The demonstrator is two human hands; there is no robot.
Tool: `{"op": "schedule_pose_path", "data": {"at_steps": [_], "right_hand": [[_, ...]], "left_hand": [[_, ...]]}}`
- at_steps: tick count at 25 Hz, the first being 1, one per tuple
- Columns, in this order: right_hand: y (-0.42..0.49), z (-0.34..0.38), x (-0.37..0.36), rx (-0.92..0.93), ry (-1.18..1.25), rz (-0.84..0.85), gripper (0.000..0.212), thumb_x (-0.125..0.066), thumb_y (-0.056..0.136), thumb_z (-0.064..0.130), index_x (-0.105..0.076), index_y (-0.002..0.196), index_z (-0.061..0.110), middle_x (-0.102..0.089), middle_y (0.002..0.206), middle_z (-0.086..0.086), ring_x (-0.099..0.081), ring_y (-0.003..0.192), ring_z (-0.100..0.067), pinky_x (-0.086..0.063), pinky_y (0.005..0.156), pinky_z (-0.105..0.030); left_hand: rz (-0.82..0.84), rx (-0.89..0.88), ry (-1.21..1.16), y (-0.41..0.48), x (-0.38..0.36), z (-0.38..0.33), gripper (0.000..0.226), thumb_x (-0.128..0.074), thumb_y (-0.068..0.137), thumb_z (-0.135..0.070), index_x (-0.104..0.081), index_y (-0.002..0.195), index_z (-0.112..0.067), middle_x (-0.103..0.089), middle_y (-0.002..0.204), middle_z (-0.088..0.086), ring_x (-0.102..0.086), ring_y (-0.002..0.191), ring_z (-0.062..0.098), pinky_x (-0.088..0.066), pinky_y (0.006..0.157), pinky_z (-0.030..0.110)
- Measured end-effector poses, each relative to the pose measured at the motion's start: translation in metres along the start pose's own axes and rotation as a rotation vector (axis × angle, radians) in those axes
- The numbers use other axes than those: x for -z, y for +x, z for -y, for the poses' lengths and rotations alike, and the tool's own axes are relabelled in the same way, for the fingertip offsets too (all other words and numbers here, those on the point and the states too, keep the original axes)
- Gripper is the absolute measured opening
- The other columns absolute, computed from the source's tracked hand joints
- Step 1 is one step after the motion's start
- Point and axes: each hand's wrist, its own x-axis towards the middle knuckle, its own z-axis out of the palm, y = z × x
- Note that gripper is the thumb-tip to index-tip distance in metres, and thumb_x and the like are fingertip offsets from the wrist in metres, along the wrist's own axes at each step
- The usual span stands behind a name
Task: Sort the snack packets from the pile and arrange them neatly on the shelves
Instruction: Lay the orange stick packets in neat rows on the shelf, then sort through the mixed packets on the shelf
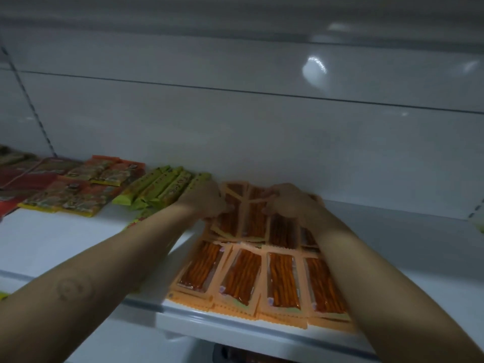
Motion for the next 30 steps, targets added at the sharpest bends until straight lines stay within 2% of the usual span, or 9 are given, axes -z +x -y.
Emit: {"op": "schedule_pose_path", "data": {"at_steps": [2,3,5,7,10,18,20,24,30], "right_hand": [[-0.002,0.002,-0.004,0.064,-0.301,-0.035,0.038,-0.075,0.081,0.015,-0.068,0.118,0.014,-0.065,0.118,-0.007,-0.060,0.108,-0.023,-0.048,0.089,-0.029],[-0.007,0.005,-0.006,0.120,-0.439,-0.054,0.036,-0.072,0.083,0.020,-0.068,0.118,0.014,-0.064,0.123,-0.006,-0.059,0.114,-0.024,-0.046,0.095,-0.031],[-0.016,0.012,-0.011,0.228,-0.527,-0.074,0.033,-0.067,0.086,0.031,-0.070,0.116,0.018,-0.066,0.121,-0.004,-0.060,0.114,-0.023,-0.047,0.095,-0.034],[-0.025,0.017,-0.014,0.269,-0.537,-0.034,0.031,-0.068,0.085,0.040,-0.072,0.111,0.023,-0.068,0.112,0.004,-0.062,0.107,-0.018,-0.048,0.086,-0.031],[-0.033,0.016,-0.021,0.207,-0.542,0.076,0.025,-0.069,0.087,0.037,-0.071,0.110,0.027,-0.066,0.109,0.006,-0.060,0.104,-0.016,-0.042,0.079,-0.028],[-0.025,0.014,-0.017,0.278,-0.559,0.076,0.040,-0.070,0.083,0.045,-0.067,0.118,0.027,-0.065,0.119,0.001,-0.060,0.110,-0.020,-0.047,0.087,-0.033],[-0.013,0.026,-0.008,0.335,-0.627,0.029,0.054,-0.071,0.078,0.054,-0.062,0.123,0.025,-0.063,0.123,-0.003,-0.059,0.113,-0.025,-0.047,0.088,-0.035],[0.012,0.068,-0.011,0.454,-0.664,0.030,0.083,-0.071,0.077,0.058,-0.039,0.147,0.026,-0.044,0.148,-0.007,-0.042,0.133,-0.028,-0.036,0.107,-0.040],[0.011,0.141,-0.075,0.690,-0.660,0.105,0.094,-0.069,0.074,0.064,-0.032,0.151,0.027,-0.044,0.148,-0.008,-0.045,0.132,-0.028,-0.039,0.106,-0.041]], "left_hand": [[-0.013,-0.071,0.228,-0.005,-0.002,-0.003,0.031,-0.059,0.095,-0.029,-0.059,0.076,-0.005,-0.062,0.076,0.008,-0.064,0.081,0.025,-0.050,0.061,0.025],[-0.032,-0.118,0.294,-0.006,-0.003,-0.002,0.026,-0.056,0.097,-0.031,-0.060,0.095,-0.005,-0.062,0.093,0.010,-0.063,0.099,0.026,-0.050,0.073,0.028],[-0.005,-0.210,0.314,-0.006,0.000,0.003,0.045,-0.057,0.096,-0.033,-0.047,0.135,-0.013,-0.051,0.134,0.010,-0.049,0.126,0.027,-0.045,0.096,0.034],[0.102,-0.350,0.375,-0.004,0.003,0.010,0.054,-0.061,0.094,-0.039,-0.043,0.143,-0.024,-0.046,0.144,0.004,-0.046,0.129,0.024,-0.042,0.101,0.033],[0.193,-0.402,0.538,0.001,-0.006,0.020,0.058,-0.060,0.091,-0.047,-0.043,0.144,-0.032,-0.045,0.146,0.001,-0.047,0.128,0.022,-0.042,0.100,0.031],[0.126,-0.364,0.469,-0.007,-0.010,0.021,0.052,-0.056,0.093,-0.048,-0.046,0.141,-0.030,-0.050,0.142,0.002,-0.050,0.125,0.021,-0.045,0.098,0.031],[0.060,-0.311,0.498,-0.012,-0.003,0.020,0.047,-0.050,0.097,-0.048,-0.050,0.138,-0.026,-0.051,0.140,0.002,-0.049,0.126,0.022,-0.044,0.099,0.033],[-0.133,-0.163,0.434,-0.027,0.024,0.040,0.057,-0.050,0.095,-0.053,-0.041,0.146,-0.030,-0.040,0.152,-0.001,-0.035,0.139,0.020,-0.030,0.108,0.028],[-0.376,0.020,0.542,-0.096,0.073,0.114,0.067,-0.044,0.087,-0.066,-0.052,0.137,-0.023,-0.064,0.126,0.009,-0.058,0.115,0.032,-0.048,0.090,0.038]]}}
